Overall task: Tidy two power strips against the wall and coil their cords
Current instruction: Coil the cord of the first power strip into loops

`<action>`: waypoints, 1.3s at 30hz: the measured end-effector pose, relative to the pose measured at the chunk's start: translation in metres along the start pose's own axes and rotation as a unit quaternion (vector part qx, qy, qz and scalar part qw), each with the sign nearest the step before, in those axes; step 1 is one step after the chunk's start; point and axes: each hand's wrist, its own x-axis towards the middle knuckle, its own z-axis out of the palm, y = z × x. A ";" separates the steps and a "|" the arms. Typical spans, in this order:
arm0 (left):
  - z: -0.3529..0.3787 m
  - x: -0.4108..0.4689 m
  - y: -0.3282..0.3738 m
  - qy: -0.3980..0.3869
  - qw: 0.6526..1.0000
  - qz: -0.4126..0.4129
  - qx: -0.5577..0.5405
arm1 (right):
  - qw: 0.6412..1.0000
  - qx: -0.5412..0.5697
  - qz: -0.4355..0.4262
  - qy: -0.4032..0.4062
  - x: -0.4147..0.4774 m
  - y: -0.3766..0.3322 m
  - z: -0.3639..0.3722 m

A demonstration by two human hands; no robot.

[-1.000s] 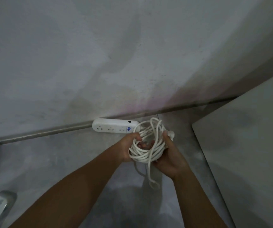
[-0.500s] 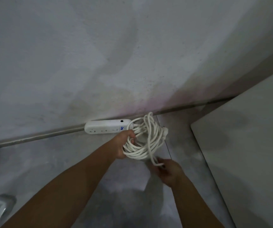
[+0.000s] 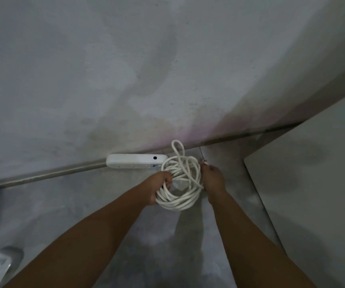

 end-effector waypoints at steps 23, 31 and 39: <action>0.011 -0.021 0.012 -0.229 0.973 0.025 -0.034 | 0.929 -0.345 -0.091 0.101 -0.045 0.021 0.038; 0.011 -0.011 0.010 -0.120 0.991 0.052 -0.011 | 0.966 -0.242 -0.091 0.020 -0.030 0.021 0.022; 0.003 0.002 0.000 -0.103 0.990 0.079 -0.055 | 0.979 0.168 0.111 -0.030 0.000 0.008 -0.012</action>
